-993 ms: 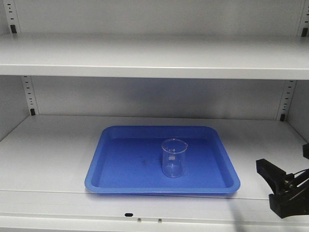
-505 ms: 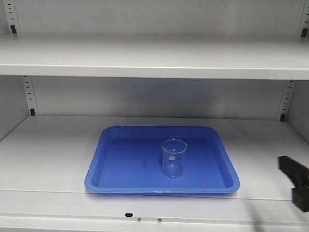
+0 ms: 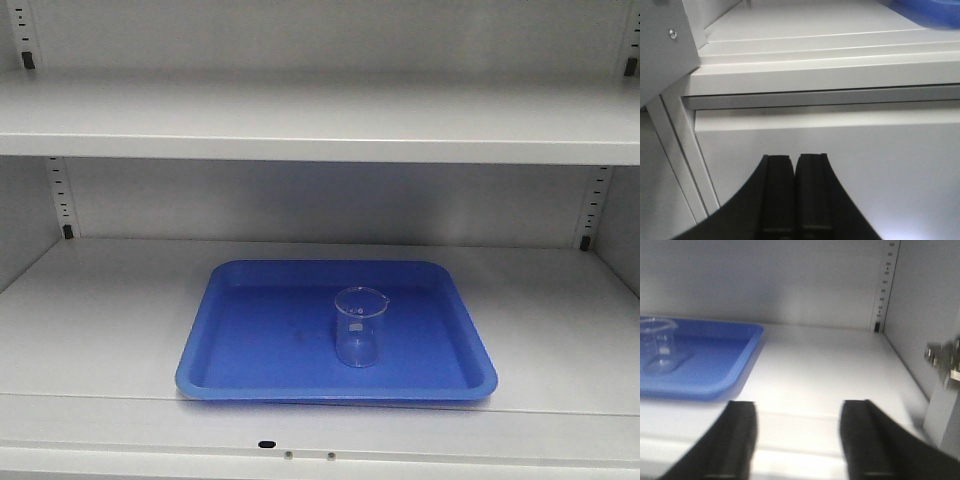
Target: Pick beaker and place in left cabinet
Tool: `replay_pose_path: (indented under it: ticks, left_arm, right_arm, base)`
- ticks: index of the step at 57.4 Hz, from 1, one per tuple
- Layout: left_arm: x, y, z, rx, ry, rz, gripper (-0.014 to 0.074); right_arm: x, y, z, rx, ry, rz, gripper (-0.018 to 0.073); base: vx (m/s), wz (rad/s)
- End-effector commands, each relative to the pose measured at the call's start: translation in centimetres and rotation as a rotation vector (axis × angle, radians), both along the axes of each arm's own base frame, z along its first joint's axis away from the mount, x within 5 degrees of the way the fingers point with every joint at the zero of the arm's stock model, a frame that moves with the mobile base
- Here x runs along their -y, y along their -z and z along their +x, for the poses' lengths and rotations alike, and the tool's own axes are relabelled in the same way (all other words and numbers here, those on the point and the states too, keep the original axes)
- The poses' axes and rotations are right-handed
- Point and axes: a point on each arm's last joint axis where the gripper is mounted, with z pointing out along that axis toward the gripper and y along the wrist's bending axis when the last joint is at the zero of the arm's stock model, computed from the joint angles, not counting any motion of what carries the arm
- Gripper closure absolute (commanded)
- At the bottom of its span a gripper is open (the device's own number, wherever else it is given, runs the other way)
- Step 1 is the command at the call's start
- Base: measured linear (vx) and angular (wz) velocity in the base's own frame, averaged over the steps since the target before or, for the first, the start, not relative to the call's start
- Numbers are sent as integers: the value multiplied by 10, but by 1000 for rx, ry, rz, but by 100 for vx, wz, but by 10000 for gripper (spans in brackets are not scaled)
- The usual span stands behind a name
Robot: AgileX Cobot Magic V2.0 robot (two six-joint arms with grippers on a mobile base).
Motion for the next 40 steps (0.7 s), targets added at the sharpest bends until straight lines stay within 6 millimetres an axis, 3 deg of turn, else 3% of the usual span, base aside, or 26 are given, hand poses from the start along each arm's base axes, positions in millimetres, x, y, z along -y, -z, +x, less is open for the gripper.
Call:
replay_pose_path:
  ticks: [1, 10, 14, 21, 40]
  left_arm:
    - [1, -11, 0, 108, 15, -11, 593]
    - [1, -11, 0, 108, 15, -11, 593]
    - [1, -11, 0, 108, 15, -11, 593]
    - [1, -12, 0, 109, 15, -11, 593]
    - [1, -11, 0, 108, 15, -11, 593]
  right_arm:
    - [0, 2, -11, 118, -1, 17, 308]
    - [4, 39, -30, 143, 44, -23, 570]
    - [4, 57, -38, 182, 45, -76, 572]
    - [6, 61, -50, 190, 59, -101, 568]
    - [6, 63, -47, 155, 56, -3, 568]
  base:
    - [0, 0]
    - [0, 0]
    - [0, 0]
    - [0, 0]
    - [0, 0]
